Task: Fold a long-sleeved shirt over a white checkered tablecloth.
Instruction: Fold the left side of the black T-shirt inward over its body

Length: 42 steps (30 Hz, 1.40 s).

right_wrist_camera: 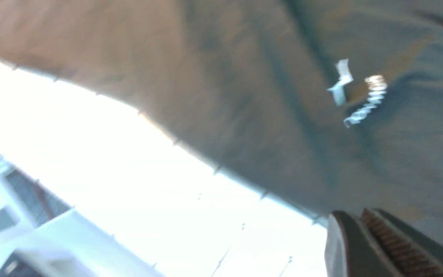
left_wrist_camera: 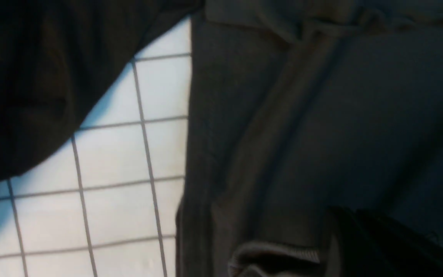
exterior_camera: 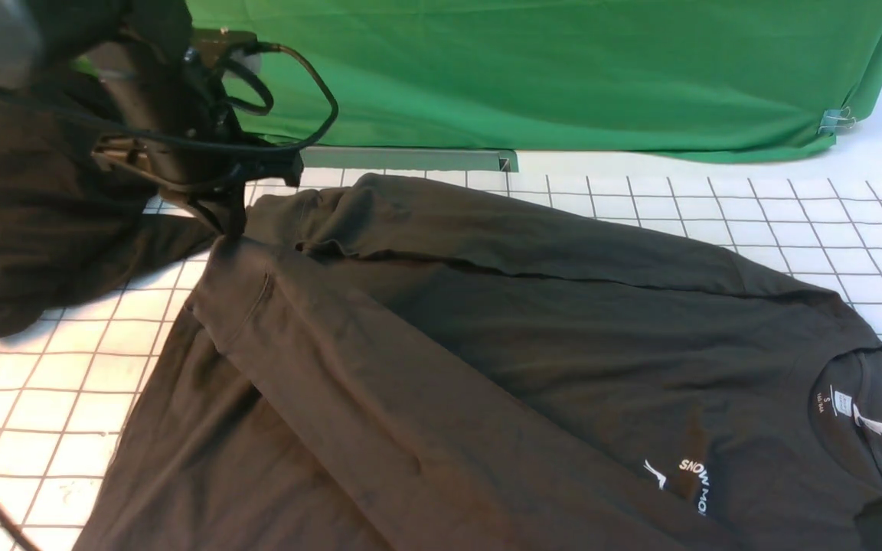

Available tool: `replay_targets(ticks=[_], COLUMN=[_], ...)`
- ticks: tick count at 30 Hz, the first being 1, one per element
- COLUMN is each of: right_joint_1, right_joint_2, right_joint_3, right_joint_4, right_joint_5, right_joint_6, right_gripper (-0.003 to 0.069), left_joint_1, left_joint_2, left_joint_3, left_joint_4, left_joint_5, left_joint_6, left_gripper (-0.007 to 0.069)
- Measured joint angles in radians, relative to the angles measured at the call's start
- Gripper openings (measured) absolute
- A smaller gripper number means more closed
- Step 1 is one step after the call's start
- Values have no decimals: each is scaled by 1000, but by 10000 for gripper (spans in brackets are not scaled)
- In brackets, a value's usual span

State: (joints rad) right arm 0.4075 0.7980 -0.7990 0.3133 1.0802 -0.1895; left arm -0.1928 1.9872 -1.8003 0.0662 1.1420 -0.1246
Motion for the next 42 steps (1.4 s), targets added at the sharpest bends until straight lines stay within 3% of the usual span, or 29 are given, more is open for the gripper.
replay_targets(ticks=[6,10,11,13,16,17,21,25,33,38,39,42], right_joint_1=[16,94,166,205,304,336,365,368,369,369,369,369], right_joint_2=[101,223,298,339,460,526,644,734,803,832,833,837], right_joint_3=[-13,-13,-13,-14,-14,-14,-14,-14,-16,-46,-53,-86], right_joint_4=[137,144,144,142,111,90,79,66,16,-21,-22,-25], right_joint_5=[53,7,-49,-84,-198,-261,-362,-407,-556,-567,-568,-540], right_joint_6=[-136,-172,-175,-176,-168,-161,-148,-149,-147,-146,-146,-143], right_gripper=[39,45,59,76,175,261,384,408,410,404,389,211], left_joint_1=[34,39,39,39,39,39,39,39,39,39,39,39], left_joint_2=[103,141,158,163,173,176,177,177,177,177,177,177], left_joint_3=[-125,-145,-146,-147,-148,-147,-147,-147,-147,-147,-147,-147], left_joint_4=[-24,-30,-31,-31,-33,-35,-36,-38,-38,-38,-38,-43], left_joint_5=[16,25,25,25,24,22,21,21,10,9,9,14], left_joint_6=[0,0,0,-3,-8,-10,-10,-10,-10,-8,-8,-8], left_gripper=[6,6,6,6,6,6,6,6,6,7,7,7])
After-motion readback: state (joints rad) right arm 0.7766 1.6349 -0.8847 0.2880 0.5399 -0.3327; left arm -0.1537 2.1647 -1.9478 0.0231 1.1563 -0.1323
